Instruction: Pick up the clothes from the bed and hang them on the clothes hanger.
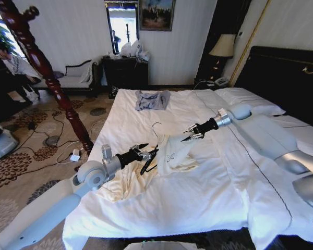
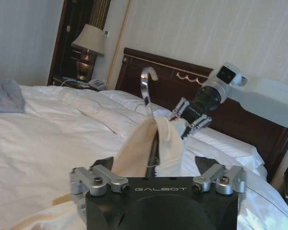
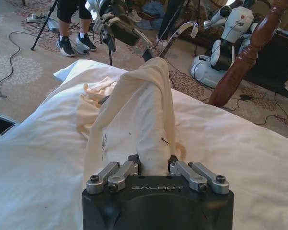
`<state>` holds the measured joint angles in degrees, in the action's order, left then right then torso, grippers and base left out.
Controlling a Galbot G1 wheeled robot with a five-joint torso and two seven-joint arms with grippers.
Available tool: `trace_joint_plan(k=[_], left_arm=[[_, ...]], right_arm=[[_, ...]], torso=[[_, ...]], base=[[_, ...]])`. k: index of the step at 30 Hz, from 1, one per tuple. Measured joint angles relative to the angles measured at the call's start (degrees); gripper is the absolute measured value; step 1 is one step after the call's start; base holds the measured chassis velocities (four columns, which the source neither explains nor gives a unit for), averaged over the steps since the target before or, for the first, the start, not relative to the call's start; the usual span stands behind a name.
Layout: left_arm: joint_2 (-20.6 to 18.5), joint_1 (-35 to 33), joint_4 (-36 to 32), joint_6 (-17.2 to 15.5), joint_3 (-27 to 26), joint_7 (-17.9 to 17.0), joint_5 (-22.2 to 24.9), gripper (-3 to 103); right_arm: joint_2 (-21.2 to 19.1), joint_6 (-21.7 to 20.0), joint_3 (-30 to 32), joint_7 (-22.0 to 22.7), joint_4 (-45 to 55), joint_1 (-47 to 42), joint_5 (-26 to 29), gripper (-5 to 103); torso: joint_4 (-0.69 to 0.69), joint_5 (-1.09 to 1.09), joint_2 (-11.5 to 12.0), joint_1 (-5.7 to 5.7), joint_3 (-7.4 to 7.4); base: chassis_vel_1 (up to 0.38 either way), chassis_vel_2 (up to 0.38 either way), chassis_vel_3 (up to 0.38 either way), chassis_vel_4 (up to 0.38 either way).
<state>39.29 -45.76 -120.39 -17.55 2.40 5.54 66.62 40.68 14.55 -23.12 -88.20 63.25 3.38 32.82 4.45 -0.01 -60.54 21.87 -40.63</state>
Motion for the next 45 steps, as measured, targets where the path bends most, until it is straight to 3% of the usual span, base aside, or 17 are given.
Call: trace_joint_plan(k=[8, 13, 19, 21, 23, 24, 28, 31, 36, 45], left_arm=[[-0.2, -3.9, -0.8, 0.9, -3.6, -1.0, -1.5, 100], [2.0, -7.7, -1.0, 1.4, -8.8, -3.9, -1.0, 100], [6.3, -10.6, -2.1, 1.5, -17.1, -6.5, 3.2, 100], [8.8, -11.0, -1.9, 0.7, -21.3, -8.4, 5.3, 100], [11.3, -11.2, -0.4, -2.6, -24.0, -14.0, 8.0, 100], [11.3, -11.2, -0.4, -2.6, -24.0, -14.0, 8.0, 100], [15.8, -12.8, 3.1, -7.3, -23.0, -24.6, 12.6, 100], [18.4, -13.9, 3.8, -10.1, -21.4, -27.1, 13.5, 100], [20.4, -13.7, 5.6, -14.8, -17.4, -29.2, 10.1, 100], [25.6, -8.5, 13.4, -16.0, -11.8, -30.5, 6.6, 100]], right_arm=[[-2.5, -0.2, 7.9, 0.0, 0.6, -5.6, 0.0, 23], [-4.2, -0.3, 11.3, 0.7, 0.1, -7.8, 2.1, 23], [-5.1, 0.6, 13.2, 6.3, 1.3, -9.0, 6.3, 23], [-5.2, 0.9, 13.0, 7.2, 1.6, -9.1, 6.5, 23], [-5.5, 1.1, 11.9, 7.3, 1.7, -9.0, 6.4, 23], [-5.5, 1.1, 11.9, 7.3, 1.7, -9.0, 6.4, 23], [-5.3, 1.4, 10.3, 7.0, 1.7, -8.5, 5.6, 23], [-4.5, 1.2, 9.4, 7.6, 1.5, -7.4, 5.4, 23], [-3.3, 0.4, 8.3, 8.0, 1.3, -5.9, 5.2, 23], [-1.0, -0.8, 7.9, 8.7, 0.3, -5.6, 6.0, 24]], torso=[[0.02, 0.03, 0.0, 0.0, 0.0], [0.0, 0.03, 0.0, 0.0, 0.0], [0.01, 0.01, 0.0, 0.0, 0.01], [-0.02, 0.01, 0.0, 0.0, 0.01], [-0.01, 0.01, 0.0, 0.0, 0.0], [-0.01, 0.01, 0.0, 0.0, 0.0], [0.03, 0.01, 0.0, 0.01, 0.0], [-0.02, 0.02, 0.0, 0.01, 0.0], [0.0, 0.03, 0.0, 0.01, 0.0], [0.02, 0.01, 0.0, 0.01, 0.0]], base=[[0.0, 0.0, 0.0, 0.0], [0.0, 0.0, 0.0, 0.0], [0.0, 0.0, 0.0, 0.0], [0.0, 0.0, 0.0, 0.0], [0.0, 0.0, 0.0, 0.0], [0.0, 0.0, 0.0, 0.0], [0.0, 0.0, 0.0, 0.0], [0.0, 0.0, 0.0, 0.0], [0.0, 0.0, 0.0, 0.0], [0.0, 0.0, 0.0, 0.0]])
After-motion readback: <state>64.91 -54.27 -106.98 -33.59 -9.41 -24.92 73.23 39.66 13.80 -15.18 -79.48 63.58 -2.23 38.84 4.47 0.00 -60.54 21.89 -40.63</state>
